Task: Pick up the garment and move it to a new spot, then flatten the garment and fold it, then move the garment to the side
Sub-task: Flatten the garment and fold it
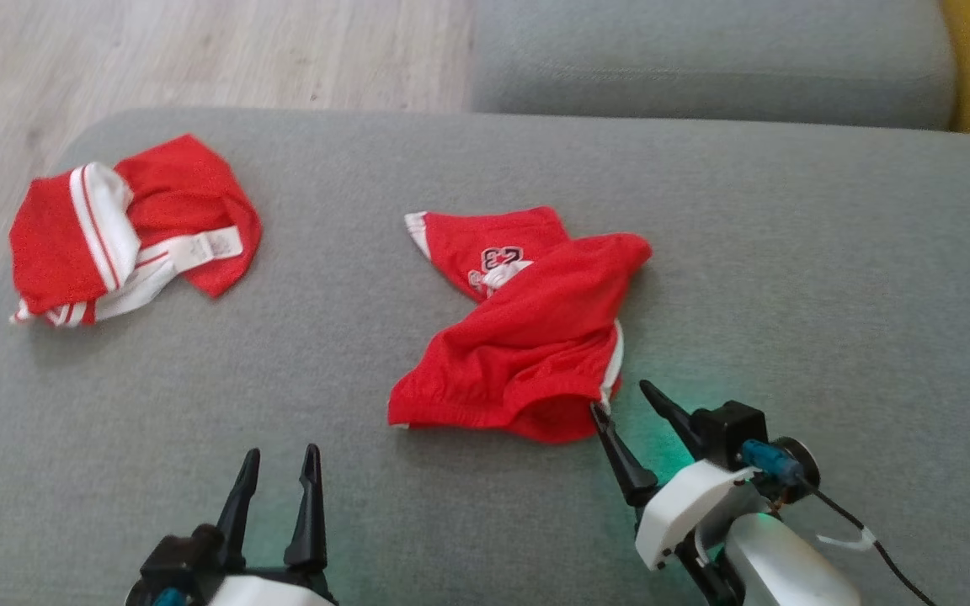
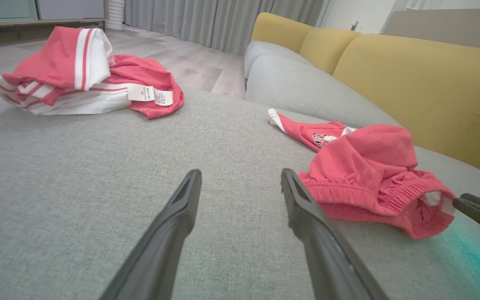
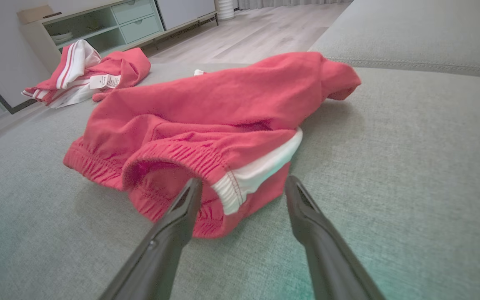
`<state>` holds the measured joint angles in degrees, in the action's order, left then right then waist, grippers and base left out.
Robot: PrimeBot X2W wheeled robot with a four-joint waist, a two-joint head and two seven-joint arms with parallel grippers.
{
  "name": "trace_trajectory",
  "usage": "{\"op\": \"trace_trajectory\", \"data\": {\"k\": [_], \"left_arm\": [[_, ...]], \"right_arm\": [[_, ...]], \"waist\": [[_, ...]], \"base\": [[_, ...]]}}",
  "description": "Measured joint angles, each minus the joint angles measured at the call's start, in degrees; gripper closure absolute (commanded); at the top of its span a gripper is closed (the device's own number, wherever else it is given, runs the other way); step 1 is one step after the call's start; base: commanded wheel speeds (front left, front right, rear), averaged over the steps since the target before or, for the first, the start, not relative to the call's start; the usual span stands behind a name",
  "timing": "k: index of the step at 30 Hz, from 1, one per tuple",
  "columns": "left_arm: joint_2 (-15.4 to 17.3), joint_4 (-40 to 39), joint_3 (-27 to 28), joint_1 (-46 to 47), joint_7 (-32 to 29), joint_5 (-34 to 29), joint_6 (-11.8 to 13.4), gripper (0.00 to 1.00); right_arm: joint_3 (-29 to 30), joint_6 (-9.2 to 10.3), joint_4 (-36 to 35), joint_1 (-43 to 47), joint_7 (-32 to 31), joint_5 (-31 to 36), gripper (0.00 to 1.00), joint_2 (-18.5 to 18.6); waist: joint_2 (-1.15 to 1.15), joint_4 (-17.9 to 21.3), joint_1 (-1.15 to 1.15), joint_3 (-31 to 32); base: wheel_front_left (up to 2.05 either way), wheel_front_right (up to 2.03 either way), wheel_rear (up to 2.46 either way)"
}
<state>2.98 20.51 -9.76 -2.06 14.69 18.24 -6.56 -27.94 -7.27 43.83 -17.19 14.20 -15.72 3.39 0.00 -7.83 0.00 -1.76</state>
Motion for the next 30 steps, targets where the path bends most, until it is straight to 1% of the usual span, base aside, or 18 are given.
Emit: {"op": "trace_trajectory", "data": {"k": [7, 8, 9, 10, 11, 14, 17, 20, 21, 22, 26, 30], "left_arm": [[-0.01, -0.25, -0.33, 1.21, 0.0, 0.12, -0.07, 0.0], [-0.01, -0.25, -0.59, 1.46, 0.0, 0.29, -0.07, 0.0], [-0.01, -0.26, -0.93, 1.8, 0.0, 0.54, -0.07, 0.0], [-0.01, -0.27, -1.13, 2.14, 0.0, 0.54, -0.07, 0.0], [-0.02, -0.3, -1.24, 2.42, 0.0, 0.54, -0.07, 0.0], [-0.04, -0.64, -1.18, 3.0, 0.0, 1.01, -0.04, 0.0], [-0.04, -0.89, -0.4, 2.9, 0.0, 1.54, 0.08, 0.0], [-0.04, -0.97, 0.55, 2.71, 0.0, 1.54, 0.09, 0.0], [-0.04, -0.97, 0.55, 2.71, 0.0, 1.54, 0.09, 0.0], [-0.04, -0.94, 0.57, 2.65, 0.0, 1.54, 0.09, 0.0], [-0.04, -0.9, 0.33, 2.6, 0.0, 2.52, 0.09, 0.0], [-0.04, -0.77, -1.15, 2.59, 0.0, 3.38, 0.09, 0.0]], "right_arm": [[1.01, 0.0, 1.25, -0.52, 0.0, 1.1, 0.0, 0.0], [1.2, 0.0, 1.31, -0.94, 0.0, 1.16, 0.09, 0.0], [1.65, 0.0, 1.18, -1.35, 0.0, 1.16, 0.31, 0.0], [2.25, 0.0, 0.83, -1.7, 0.0, 1.16, 0.68, 0.0], [2.74, 0.0, 0.35, -2.0, 0.0, 1.11, 1.0, 0.0], [5.14, 0.0, -2.49, -2.06, 0.0, 1.0, 1.0, -0.05], [10.56, 0.0, -6.03, -2.14, 0.0, 2.19, 1.0, -0.19], [16.71, 0.0, -9.58, -2.66, 0.01, 5.53, 1.0, -0.11], [16.71, 0.0, -9.58, -2.66, 0.01, 5.53, 1.0, -0.11], [18.25, 0.0, -10.65, -3.28, 0.01, 6.39, 1.0, 0.14], [21.4, 0.0, -14.92, -8.81, 0.03, 8.28, 1.0, 3.49], [20.13, 0.0, -16.86, -15.83, 0.18, 8.76, 1.0, 7.27]], "waist": [[0.0, -1.86, 0.01, -2.0], [0.0, -2.09, 0.0, -2.21], [0.0, -2.29, 0.0, -2.44], [0.0, -2.48, 0.0, -2.65], [0.0, -2.62, 0.01, -2.83], [0.0, -2.67, 0.0, -3.17], [0.0, -1.85, 0.0, -3.21], [0.0, -0.74, 0.0, -2.84], [0.0, -0.74, 0.0, -2.84], [0.0, -0.41, 0.0, -2.65], [0.0, 0.59, 0.0, -1.55], [0.0, 0.94, 0.0, -0.4]], "base": [[0.0, 0.0, 0.0], [0.0, 0.0, 0.0], [0.0, 0.0, 0.0], [0.0, 0.0, 0.0], [0.0, 0.0, 0.0], [0.0, 0.0, 0.0], [0.0, 0.0, 0.0], [0.0, 0.0, 0.0], [0.0, 0.0, 0.0], [0.0, 0.0, 0.0], [0.0, 0.0, 0.0], [0.0, 0.0, 0.0]]}}
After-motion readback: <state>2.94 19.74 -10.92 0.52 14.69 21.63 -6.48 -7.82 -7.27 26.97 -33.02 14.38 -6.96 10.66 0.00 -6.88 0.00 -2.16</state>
